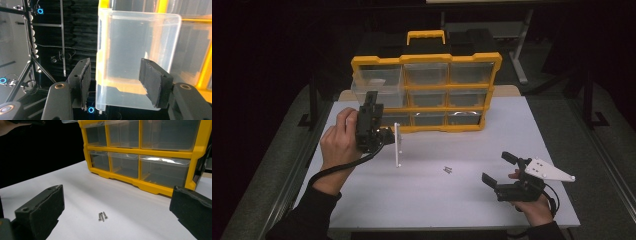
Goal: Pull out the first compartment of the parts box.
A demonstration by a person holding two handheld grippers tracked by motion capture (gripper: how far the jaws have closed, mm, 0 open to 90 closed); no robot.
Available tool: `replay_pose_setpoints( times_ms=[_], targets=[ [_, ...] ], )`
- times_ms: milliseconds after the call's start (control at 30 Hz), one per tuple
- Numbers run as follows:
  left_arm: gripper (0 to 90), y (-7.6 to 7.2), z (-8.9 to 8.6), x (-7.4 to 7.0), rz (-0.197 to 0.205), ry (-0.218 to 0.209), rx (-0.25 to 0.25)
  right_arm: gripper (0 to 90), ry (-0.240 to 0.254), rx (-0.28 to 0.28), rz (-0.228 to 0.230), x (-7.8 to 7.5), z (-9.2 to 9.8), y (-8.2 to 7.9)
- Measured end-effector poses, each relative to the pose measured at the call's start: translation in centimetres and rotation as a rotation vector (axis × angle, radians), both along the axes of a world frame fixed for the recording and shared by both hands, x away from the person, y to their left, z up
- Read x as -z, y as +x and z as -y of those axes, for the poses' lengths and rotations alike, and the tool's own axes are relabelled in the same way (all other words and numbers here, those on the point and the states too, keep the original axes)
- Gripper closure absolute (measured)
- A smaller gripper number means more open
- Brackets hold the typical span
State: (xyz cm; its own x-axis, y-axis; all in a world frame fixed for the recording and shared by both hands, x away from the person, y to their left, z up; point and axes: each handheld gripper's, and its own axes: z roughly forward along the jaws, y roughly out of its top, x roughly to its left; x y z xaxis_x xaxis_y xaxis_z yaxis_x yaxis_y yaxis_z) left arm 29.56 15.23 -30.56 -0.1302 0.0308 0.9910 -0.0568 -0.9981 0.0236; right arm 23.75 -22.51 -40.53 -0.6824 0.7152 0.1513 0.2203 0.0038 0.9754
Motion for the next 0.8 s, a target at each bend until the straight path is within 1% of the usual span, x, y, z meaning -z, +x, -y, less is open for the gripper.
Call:
replay_pose_setpoints(
  times_ms=[33, 67, 100, 167, 233, 433, 533, 567, 600, 767, 800],
  targets=[
    [42.5, -0.2, 0.0, 0.3, -0.002, 0.001, 0.003, 0.0, 0.001, 0.000, -0.003, 0.0, 0.0, 0.0],
    [42.5, -0.2, 0.0, 0.3, -0.002, 0.001, 0.003, 0.0, 0.001, 0.000, -0.003, 0.0, 0.0, 0.0],
    [42.5, -0.3, 0.0, 0.6, -0.016, 0.001, 0.003, 0.0, 0.000, -0.001, -0.005, 0.0, -0.1, 0.1],
    [41.7, -0.4, 0.0, 0.7, -0.016, -0.001, 0.001, 0.0, 0.000, -0.001, -0.006, 0.1, -0.1, 0.1],
    [41.3, -0.5, 0.0, 1.0, -0.031, -0.006, 0.000, 0.0, 0.002, 0.001, -0.010, 0.1, -0.1, 0.1],
    [39.0, -0.7, 0.1, 2.1, -0.039, -0.017, 0.013, 0.0, -0.002, 0.001, -0.013, 0.2, -0.2, 0.2],
    [38.3, -0.9, 0.2, 2.4, -0.042, -0.018, 0.015, 0.0, -0.002, 0.003, -0.016, 0.2, -0.2, 0.2],
    [38.3, -1.0, 0.3, 2.5, -0.049, -0.022, 0.017, 0.0, -0.002, 0.003, -0.015, 0.2, -0.1, 0.2],
    [36.1, -1.0, 0.3, 2.6, -0.053, -0.019, 0.019, 0.0, -0.002, 0.002, -0.015, 0.2, -0.1, 0.2],
    [31.4, -1.4, 0.6, 3.9, -0.083, -0.023, 0.023, 0.0, -0.006, -0.002, -0.016, 0.2, -0.2, 0.1],
    [30.8, -1.4, 0.6, 3.9, -0.083, -0.023, 0.023, 0.0, -0.006, -0.002, -0.016, 0.2, -0.2, 0.1]
  ],
)
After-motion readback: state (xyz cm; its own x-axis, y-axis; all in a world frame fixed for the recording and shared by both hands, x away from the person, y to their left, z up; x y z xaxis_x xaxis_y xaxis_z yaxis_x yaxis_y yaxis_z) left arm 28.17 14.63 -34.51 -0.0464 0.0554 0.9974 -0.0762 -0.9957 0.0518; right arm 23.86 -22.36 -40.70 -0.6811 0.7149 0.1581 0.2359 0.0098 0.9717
